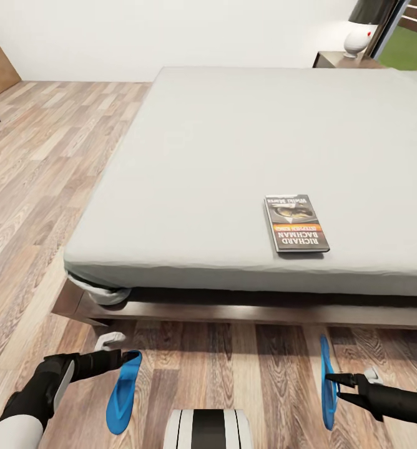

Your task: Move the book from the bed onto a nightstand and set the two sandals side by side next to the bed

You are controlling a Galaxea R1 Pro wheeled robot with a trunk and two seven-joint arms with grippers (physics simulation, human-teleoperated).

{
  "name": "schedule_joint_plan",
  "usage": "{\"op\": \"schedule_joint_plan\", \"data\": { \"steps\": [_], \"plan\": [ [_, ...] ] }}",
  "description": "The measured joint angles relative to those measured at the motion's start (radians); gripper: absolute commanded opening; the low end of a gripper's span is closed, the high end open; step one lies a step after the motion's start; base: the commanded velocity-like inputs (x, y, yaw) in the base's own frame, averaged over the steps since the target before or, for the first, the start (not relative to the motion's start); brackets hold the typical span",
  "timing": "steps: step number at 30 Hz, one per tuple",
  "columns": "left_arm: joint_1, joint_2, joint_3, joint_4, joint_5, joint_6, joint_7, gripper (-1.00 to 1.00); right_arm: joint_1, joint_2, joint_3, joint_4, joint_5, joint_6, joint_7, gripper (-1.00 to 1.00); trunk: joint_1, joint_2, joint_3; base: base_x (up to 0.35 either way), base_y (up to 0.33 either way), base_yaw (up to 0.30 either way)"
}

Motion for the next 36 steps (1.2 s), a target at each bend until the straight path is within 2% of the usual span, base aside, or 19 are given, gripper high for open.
{"op": "schedule_joint_plan", "data": {
  "steps": [1, 2, 6, 9, 11, 13, 14, 18, 23, 33, 36],
  "plan": [
    [0.0, 0.003, 0.0, 0.0, 0.002, 0.0, -0.016, 1.0, 0.0, 0.0, 0.0, 0.005, 0.008, -0.008, -0.004, -1.0, 0.0, 0.0, 0.0, 0.0, 0.0, 0.0],
    [0.0, 0.005, 0.0, 0.0, 0.003, 0.001, -0.03, 1.0, 0.0, 0.0, 0.001, 0.01, 0.033, -0.032, -0.012, -1.0, 0.0, 0.0, 0.0, 0.0, 0.0, 0.0],
    [0.0, 0.005, -0.002, 0.0, 0.006, 0.001, -0.042, 1.0, 0.0, 0.0, 0.0, 0.013, 0.177, -0.092, -0.072, -1.0, 0.0, 0.0, 0.0, 0.0, 0.0, 0.0],
    [0.0, 0.004, -0.002, 0.0, 0.006, 0.001, -0.045, 1.0, 0.0, 0.0, 0.001, 0.008, 0.269, -0.103, -0.2, -1.0, 0.0, 0.0, 0.0, 0.0, 0.0, 0.0],
    [0.0, 0.004, -0.003, 0.0, 0.006, 0.001, -0.045, 1.0, 0.0, 0.001, 0.001, 0.005, 0.302, -0.12, -0.316, -1.0, 0.0, 0.0, 0.0, 0.0, 0.0, 0.0],
    [0.0, 0.002, -0.004, 0.0, 0.006, 0.001, -0.046, 1.0, 0.0, 0.001, 0.002, 0.005, 0.319, -0.173, -0.448, -1.0, 0.0, 0.0, 0.0, 0.0, 0.0, 0.0],
    [0.0, 0.002, -0.004, 0.0, 0.006, 0.001, -0.046, 1.0, 0.0, 0.002, 0.002, 0.004, 0.308, -0.185, -0.469, -1.0, 0.0, 0.0, 0.0, 0.0, 0.0, 0.0],
    [0.0, 0.001, -0.005, 0.0, 0.006, 0.0, -0.046, 1.0, 0.0, 0.006, 0.006, 0.006, 0.314, -0.316, -0.567, -1.0, 0.0, 0.0, 0.0, 0.0, 0.0, 0.0],
    [0.0, 0.001, -0.005, 0.0, 0.007, 0.0, -0.046, 1.0, 0.0, 0.008, 0.008, 0.012, 0.315, -0.402, -0.582, -1.0, 0.0, 0.0, 0.0, 0.0, 0.0, 0.0],
    [0.0, 0.0, -0.005, 0.0, 0.009, 0.001, -0.046, 1.0, -0.001, 0.008, 0.009, 0.01, 0.317, -0.421, -0.582, -1.0, 0.0, 0.0, 0.0, 0.0, 0.057, 0.0],
    [0.0, -0.001, -0.005, -0.001, 0.009, 0.001, -0.046, 1.0, -0.001, 0.009, 0.011, 0.015, 0.317, -0.473, -0.584, -1.0, 0.0, 0.0, 0.0, 0.0, 0.257, 0.0]
  ]
}}
